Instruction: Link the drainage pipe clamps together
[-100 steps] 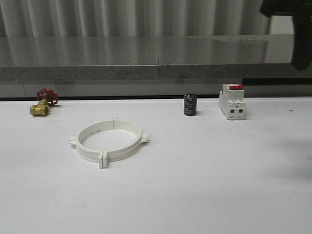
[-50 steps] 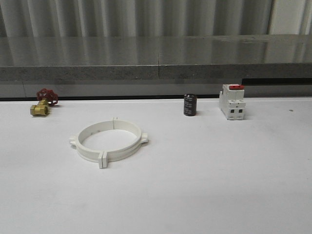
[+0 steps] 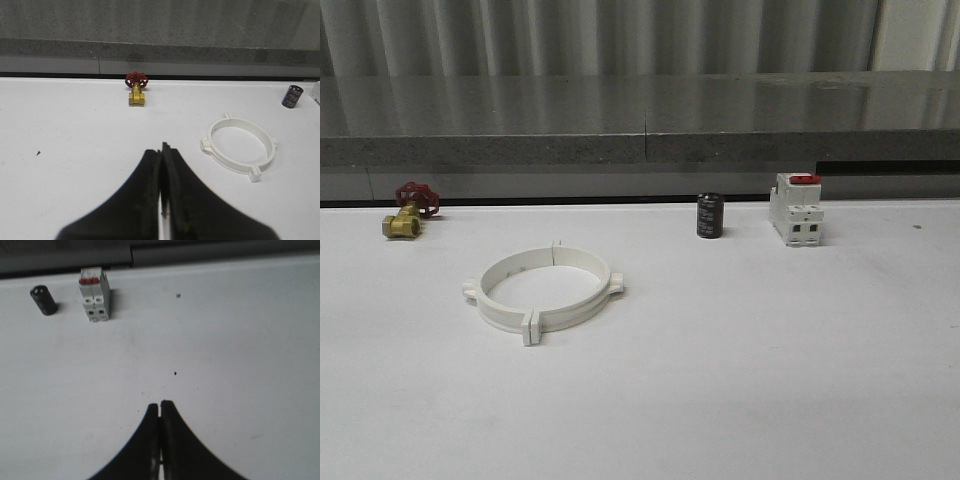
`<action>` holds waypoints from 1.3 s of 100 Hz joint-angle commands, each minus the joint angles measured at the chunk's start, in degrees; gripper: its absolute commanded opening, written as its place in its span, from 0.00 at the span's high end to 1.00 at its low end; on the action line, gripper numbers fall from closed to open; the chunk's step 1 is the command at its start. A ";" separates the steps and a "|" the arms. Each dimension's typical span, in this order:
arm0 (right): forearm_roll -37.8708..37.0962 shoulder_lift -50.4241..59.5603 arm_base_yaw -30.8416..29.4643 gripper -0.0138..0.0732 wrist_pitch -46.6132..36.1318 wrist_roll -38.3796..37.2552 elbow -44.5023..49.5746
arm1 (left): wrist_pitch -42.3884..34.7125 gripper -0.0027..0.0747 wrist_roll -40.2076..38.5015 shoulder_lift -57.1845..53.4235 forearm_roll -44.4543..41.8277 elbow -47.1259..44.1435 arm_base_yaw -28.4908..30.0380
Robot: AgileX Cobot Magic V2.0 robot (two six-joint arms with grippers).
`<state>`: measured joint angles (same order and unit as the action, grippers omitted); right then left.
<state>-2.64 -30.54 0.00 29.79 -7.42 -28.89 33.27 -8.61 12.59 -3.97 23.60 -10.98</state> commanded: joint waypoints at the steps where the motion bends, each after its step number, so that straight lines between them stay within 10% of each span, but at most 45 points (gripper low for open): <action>1: -1.69 5.16 -0.34 0.92 -6.66 0.04 1.32 | -4.28 0.99 -0.10 0.51 -0.09 1.47 0.23; 66: -1.62 32.31 -0.34 0.92 -31.09 -0.01 29.71 | -4.28 0.99 -0.10 0.47 -0.09 1.47 0.23; 130: -2.49 32.20 0.00 0.92 -29.07 -0.01 29.47 | -4.28 0.99 -0.10 0.47 -0.09 1.47 0.23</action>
<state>-4.23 0.62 0.00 5.58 -7.53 1.57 33.27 -8.61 12.50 -3.97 23.48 -10.98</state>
